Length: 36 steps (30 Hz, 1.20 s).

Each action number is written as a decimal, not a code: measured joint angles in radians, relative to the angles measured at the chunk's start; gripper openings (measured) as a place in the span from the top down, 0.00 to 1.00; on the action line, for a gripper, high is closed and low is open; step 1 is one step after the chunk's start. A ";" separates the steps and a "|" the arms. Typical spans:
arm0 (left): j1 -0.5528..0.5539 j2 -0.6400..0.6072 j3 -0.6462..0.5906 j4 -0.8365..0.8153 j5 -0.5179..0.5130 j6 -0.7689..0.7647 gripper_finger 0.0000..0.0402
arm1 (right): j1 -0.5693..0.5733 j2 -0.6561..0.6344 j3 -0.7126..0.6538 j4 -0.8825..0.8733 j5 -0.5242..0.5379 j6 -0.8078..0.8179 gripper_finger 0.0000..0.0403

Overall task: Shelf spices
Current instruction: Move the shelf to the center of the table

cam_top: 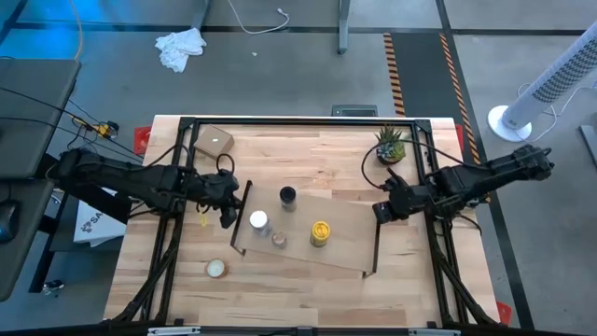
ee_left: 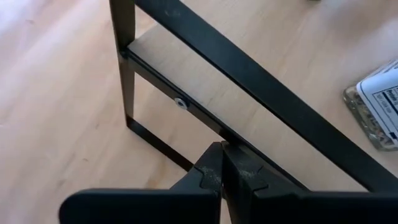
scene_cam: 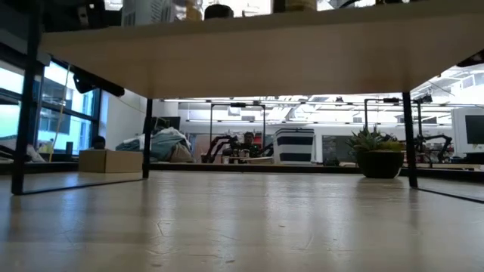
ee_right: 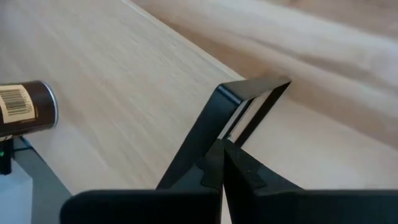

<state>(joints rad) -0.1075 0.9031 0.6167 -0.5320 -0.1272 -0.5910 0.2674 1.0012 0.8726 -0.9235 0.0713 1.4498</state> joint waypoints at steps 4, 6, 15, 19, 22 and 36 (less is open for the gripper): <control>0.044 0.000 -0.001 0.000 -0.035 0.050 1.00 | -0.062 0.000 0.000 -0.011 0.027 -0.065 1.00; 0.069 0.000 -0.001 0.000 -0.051 0.069 1.00 | -0.099 0.000 0.000 -0.015 0.044 -0.099 1.00; 0.160 0.000 -0.001 0.000 -0.062 0.081 1.00 | -0.258 0.001 0.000 -0.012 0.147 -0.247 1.00; 0.179 0.000 0.000 0.009 -0.060 0.118 1.00 | -0.338 0.002 0.000 0.007 0.175 -0.312 1.00; 0.198 0.000 0.000 0.007 -0.068 0.148 1.00 | -0.394 0.002 0.000 0.042 0.177 -0.358 1.00; 0.338 -0.001 0.001 0.001 -0.079 0.212 1.00 | -0.506 0.046 0.000 0.148 0.139 -0.420 1.00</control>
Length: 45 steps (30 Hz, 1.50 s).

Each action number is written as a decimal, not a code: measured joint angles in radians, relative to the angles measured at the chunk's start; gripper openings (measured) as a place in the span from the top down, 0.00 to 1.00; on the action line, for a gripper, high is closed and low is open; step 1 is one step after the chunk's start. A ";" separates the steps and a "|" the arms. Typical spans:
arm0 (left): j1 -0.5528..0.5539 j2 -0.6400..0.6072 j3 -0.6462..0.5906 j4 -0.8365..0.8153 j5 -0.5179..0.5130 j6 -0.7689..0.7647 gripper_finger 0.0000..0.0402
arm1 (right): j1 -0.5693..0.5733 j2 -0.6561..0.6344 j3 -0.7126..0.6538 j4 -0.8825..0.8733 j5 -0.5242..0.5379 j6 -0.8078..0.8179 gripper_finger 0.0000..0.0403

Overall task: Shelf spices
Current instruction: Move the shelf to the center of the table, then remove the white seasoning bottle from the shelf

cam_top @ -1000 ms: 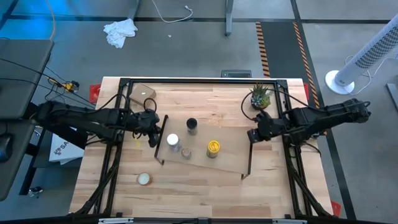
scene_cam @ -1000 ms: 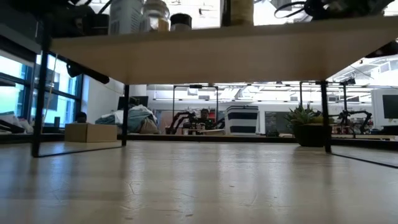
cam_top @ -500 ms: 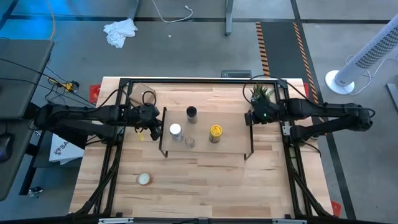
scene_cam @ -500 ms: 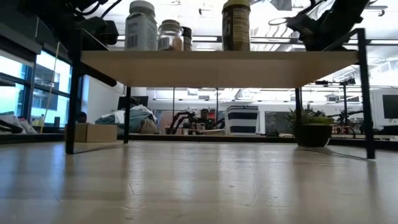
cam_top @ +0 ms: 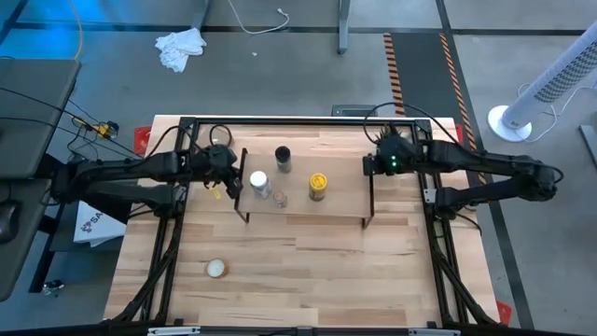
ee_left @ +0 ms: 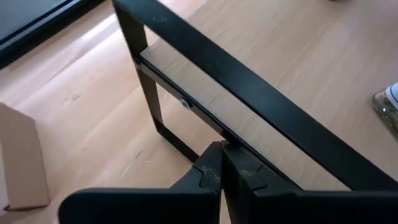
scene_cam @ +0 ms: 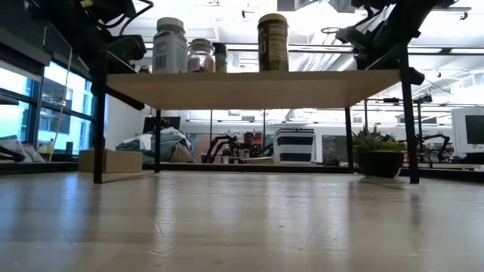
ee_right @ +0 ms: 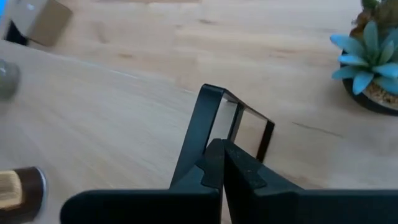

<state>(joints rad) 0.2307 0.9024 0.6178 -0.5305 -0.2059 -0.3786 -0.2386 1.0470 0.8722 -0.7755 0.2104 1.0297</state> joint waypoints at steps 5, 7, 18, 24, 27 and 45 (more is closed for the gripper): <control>0.019 -0.003 0.001 -0.023 0.031 -0.001 1.00 | 0.003 0.062 0.002 0.010 0.004 -0.010 1.00; 0.019 -0.013 0.002 -0.046 0.032 -0.001 1.00 | 0.003 0.083 0.003 0.030 0.009 -0.019 1.00; 0.017 -0.155 0.004 -0.151 0.016 0.021 1.00 | 0.004 0.091 0.003 0.074 -0.025 -0.070 1.00; 0.017 -0.187 0.005 -0.156 0.016 0.079 1.00 | 0.003 0.091 0.003 0.059 -0.013 -0.114 1.00; 0.017 -0.198 0.005 -0.160 0.016 0.092 1.00 | -0.003 0.091 0.003 0.028 -0.019 -0.115 1.00; 0.018 -0.254 0.138 -0.218 -0.045 0.124 0.96 | -0.055 -0.021 0.134 -0.318 -0.008 -0.278 1.00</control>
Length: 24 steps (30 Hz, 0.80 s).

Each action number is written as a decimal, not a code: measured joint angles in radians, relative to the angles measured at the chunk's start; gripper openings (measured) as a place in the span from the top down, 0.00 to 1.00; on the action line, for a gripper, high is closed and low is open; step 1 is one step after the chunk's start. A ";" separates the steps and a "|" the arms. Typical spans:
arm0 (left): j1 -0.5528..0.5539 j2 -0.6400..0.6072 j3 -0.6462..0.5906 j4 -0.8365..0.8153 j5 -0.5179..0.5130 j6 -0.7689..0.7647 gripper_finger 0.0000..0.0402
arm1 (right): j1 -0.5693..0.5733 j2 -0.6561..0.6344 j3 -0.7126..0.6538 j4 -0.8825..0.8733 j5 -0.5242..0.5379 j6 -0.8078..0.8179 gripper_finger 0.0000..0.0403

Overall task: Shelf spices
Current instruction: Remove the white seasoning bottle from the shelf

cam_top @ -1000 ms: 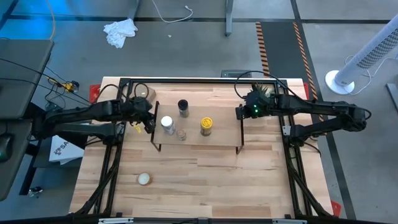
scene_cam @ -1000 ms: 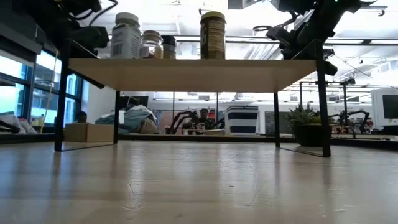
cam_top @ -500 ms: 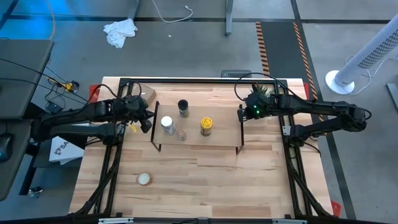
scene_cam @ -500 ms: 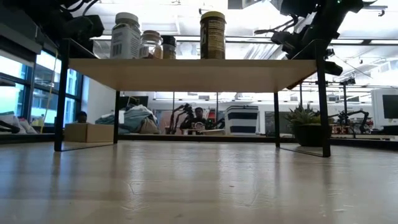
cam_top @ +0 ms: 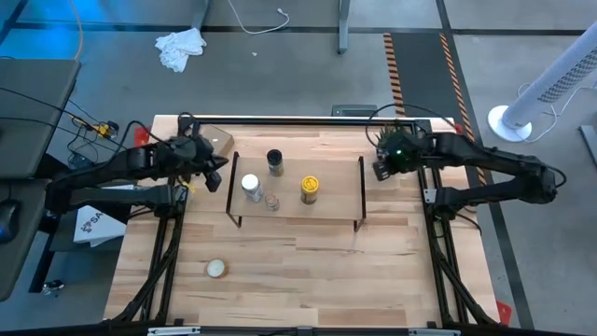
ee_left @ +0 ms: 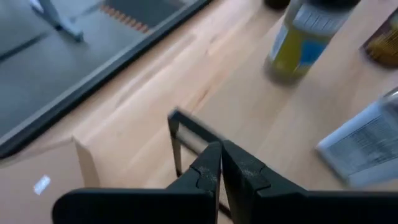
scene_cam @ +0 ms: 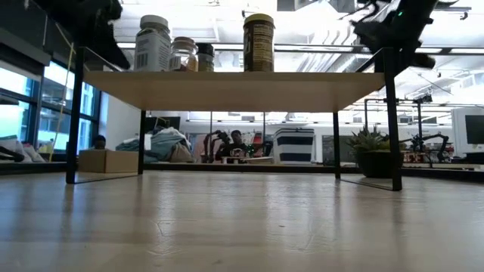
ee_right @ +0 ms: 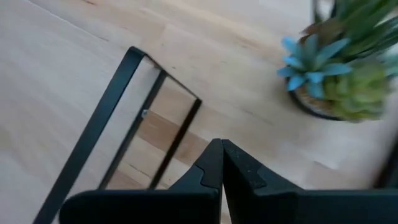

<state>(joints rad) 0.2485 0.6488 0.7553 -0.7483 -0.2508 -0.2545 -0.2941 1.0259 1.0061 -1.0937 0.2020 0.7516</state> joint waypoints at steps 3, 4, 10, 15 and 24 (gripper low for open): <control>0.000 0.006 0.067 -0.006 0.004 0.004 0.93 | -0.001 -0.038 0.056 -0.076 0.026 -0.034 1.00; 0.000 0.010 0.092 -0.015 0.005 0.003 0.91 | -0.001 -0.052 0.075 -0.099 0.034 -0.042 1.00; 0.000 0.094 0.296 -0.069 0.035 -0.017 0.72 | -0.001 -0.130 0.152 -0.160 0.039 -0.054 1.00; -0.001 0.214 0.492 -0.061 0.125 -0.056 0.51 | -0.001 -0.183 0.164 -0.159 0.015 -0.055 1.00; -0.002 0.404 0.754 -0.007 0.189 0.054 0.25 | -0.001 -0.217 0.164 -0.162 -0.028 -0.083 1.00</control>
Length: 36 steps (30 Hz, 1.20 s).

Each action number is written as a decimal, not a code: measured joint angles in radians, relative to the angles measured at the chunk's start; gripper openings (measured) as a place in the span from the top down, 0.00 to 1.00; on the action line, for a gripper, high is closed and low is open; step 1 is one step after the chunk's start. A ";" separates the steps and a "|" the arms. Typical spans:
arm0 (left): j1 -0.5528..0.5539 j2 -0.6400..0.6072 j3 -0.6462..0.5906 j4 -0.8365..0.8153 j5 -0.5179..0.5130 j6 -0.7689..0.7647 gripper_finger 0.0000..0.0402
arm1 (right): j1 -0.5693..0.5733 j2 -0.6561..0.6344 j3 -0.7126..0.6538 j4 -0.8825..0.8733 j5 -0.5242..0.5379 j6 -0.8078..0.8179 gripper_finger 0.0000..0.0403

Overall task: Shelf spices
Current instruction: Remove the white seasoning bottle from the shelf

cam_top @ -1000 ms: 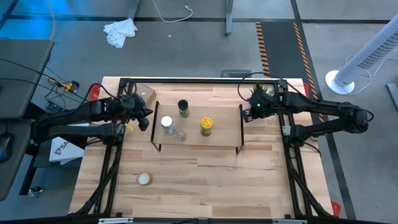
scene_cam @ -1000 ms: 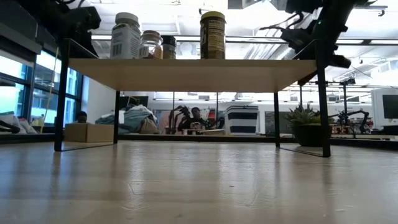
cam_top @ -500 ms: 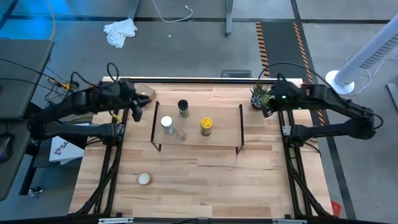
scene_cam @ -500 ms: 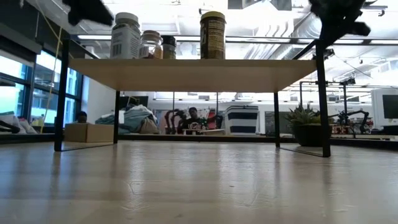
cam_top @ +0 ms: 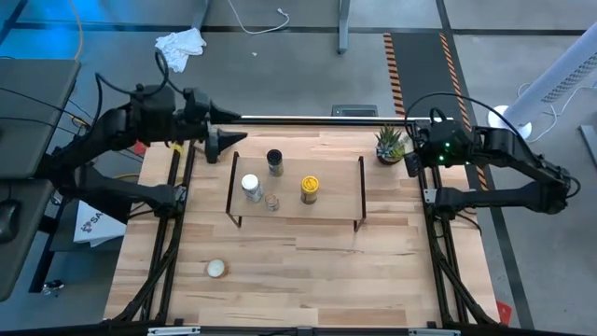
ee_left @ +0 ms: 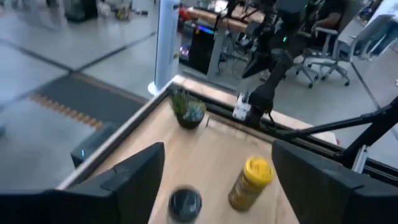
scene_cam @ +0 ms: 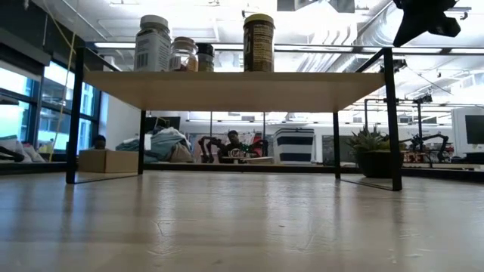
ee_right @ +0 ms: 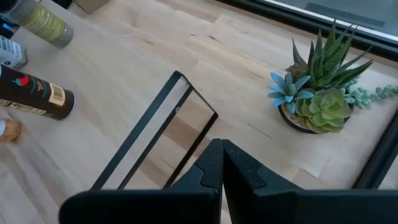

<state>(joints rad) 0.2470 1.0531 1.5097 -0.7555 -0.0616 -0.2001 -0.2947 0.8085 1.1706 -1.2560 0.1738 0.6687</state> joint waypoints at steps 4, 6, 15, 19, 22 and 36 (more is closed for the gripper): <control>0.000 0.063 0.056 -0.004 0.012 0.044 0.21 | 0.000 0.001 0.000 -0.017 -0.016 -0.003 1.00; 0.000 0.087 0.077 -0.009 0.038 0.057 0.20 | 0.000 0.000 0.000 -0.026 -0.029 -0.016 1.00; -0.001 0.122 0.181 -0.080 0.033 0.098 0.19 | 0.000 0.001 0.000 -0.035 -0.035 -0.020 1.00; -0.001 0.120 0.196 -0.089 0.023 0.099 0.19 | 0.000 0.001 0.000 -0.035 -0.035 -0.020 1.00; -0.001 0.122 0.196 -0.102 0.023 0.098 0.19 | 0.000 0.001 0.000 -0.035 -0.035 -0.019 1.00; -0.190 0.159 0.195 -0.439 -0.050 0.031 0.19 | 0.000 0.001 0.000 -0.042 -0.009 -0.013 1.00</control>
<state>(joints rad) 0.0571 1.2124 1.7042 -1.1945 -0.1114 -0.1691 -0.2947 0.8097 1.1702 -1.2976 0.1646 0.6554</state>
